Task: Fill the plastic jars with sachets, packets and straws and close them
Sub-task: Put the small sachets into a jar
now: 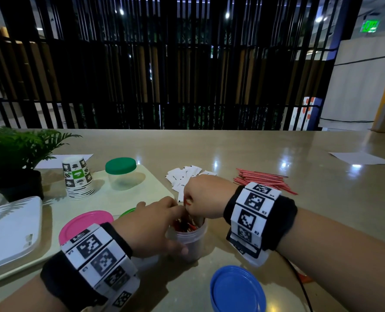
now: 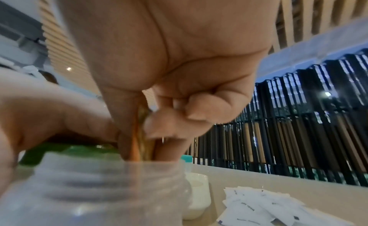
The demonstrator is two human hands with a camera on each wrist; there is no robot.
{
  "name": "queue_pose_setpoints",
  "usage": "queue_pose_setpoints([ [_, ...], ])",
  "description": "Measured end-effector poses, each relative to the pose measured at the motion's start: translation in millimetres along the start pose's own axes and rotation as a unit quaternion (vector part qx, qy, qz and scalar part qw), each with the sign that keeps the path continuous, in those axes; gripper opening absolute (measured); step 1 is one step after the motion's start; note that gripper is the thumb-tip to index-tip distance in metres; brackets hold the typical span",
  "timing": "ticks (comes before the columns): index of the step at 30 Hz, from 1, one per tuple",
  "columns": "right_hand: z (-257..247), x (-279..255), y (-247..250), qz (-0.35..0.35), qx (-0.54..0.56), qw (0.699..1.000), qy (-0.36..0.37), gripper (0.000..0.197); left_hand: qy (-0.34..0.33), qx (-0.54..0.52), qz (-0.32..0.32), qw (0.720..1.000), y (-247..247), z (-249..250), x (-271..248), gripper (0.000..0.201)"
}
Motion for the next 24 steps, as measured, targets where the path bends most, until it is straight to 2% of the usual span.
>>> queue_pose_setpoints([
  [5,5.1,-5.9,6.2,-0.088,0.170,0.981,-0.010,0.012,-0.002,-0.005,0.002,1.000,-0.8,-0.9,-0.8,0.066],
  [7,4.6,-7.4,5.1,-0.105,0.200,0.974,-0.013,0.009,-0.001,-0.006,0.004,1.000,-0.9,-0.8,-0.6,0.067],
  [10,2.6,-6.2,0.1,-0.096,0.136,0.986,-0.012,0.008,0.005,-0.016,0.011,1.000,-1.1,-1.3,-0.4,0.070],
  [12,1.4,-4.8,-0.5,-0.061,0.089,0.994,-0.006,0.011,0.008,-0.021,0.015,1.000,-1.0,-1.9,-0.3,0.070],
  [16,2.7,-4.8,6.5,-0.001,0.076,0.997,-0.004,0.015,0.001,-0.024,0.013,1.000,-0.9,-2.3,0.7,0.072],
  [21,1.9,-5.9,2.6,-0.075,0.109,0.991,-0.004,0.018,0.005,-0.036,0.017,0.999,-2.4,-4.3,2.1,0.071],
  [24,-1.1,-5.1,2.5,-0.069,0.065,0.995,-0.004,0.018,0.011,-0.048,0.022,0.999,-2.6,-5.3,2.2,0.071],
])
Point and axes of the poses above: each hand's wrist, its own x-axis towards the middle knuckle, its own y-axis out of the back of the hand, z = x × y, the point moved 3 cm from there along x, towards the middle knuckle, and after that the axes turned 1 degree about -y, right-handed, at the moved point
